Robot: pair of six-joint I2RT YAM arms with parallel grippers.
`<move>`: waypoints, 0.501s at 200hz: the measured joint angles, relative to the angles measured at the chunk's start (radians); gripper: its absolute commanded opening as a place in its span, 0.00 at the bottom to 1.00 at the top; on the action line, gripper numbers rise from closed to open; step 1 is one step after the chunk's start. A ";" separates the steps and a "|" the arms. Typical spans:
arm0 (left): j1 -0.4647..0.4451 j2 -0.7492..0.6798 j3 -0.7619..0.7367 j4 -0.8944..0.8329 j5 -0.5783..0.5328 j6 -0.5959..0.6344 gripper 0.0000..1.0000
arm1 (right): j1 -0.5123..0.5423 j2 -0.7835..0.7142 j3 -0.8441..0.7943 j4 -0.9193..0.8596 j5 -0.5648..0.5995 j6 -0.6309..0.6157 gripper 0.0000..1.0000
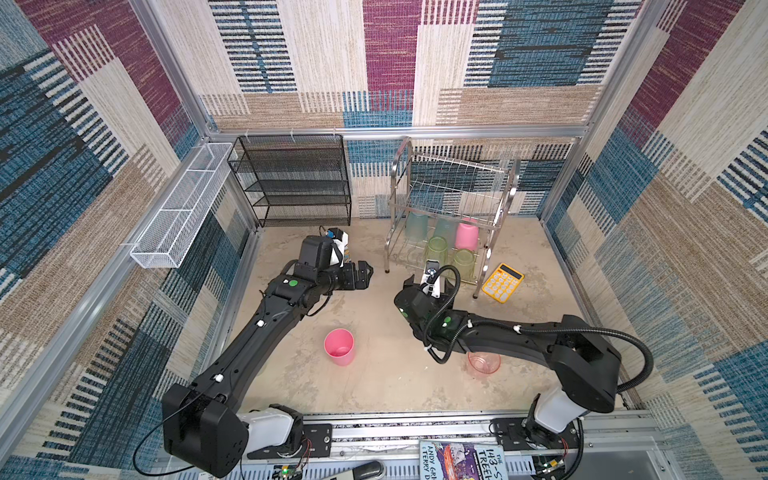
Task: Load the cups into the dish rack
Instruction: 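Open the right gripper, withdraw, and move both grippers toward the translucent pink cup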
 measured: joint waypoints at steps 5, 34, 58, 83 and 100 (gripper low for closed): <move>0.000 0.003 0.000 0.000 -0.003 0.000 0.97 | 0.000 -0.024 -0.013 -0.024 -0.016 0.020 0.90; -0.011 0.024 0.000 -0.001 -0.017 -0.003 0.96 | 0.005 -0.203 -0.117 -0.140 -0.130 0.109 0.89; -0.063 0.045 0.001 -0.008 -0.024 -0.013 0.95 | 0.008 -0.385 -0.191 -0.219 -0.222 0.159 0.89; -0.161 0.055 0.001 -0.018 -0.076 -0.019 0.94 | 0.004 -0.550 -0.238 -0.303 -0.292 0.207 0.90; -0.250 0.064 0.000 -0.019 -0.098 -0.022 0.93 | -0.026 -0.639 -0.253 -0.364 -0.344 0.237 0.89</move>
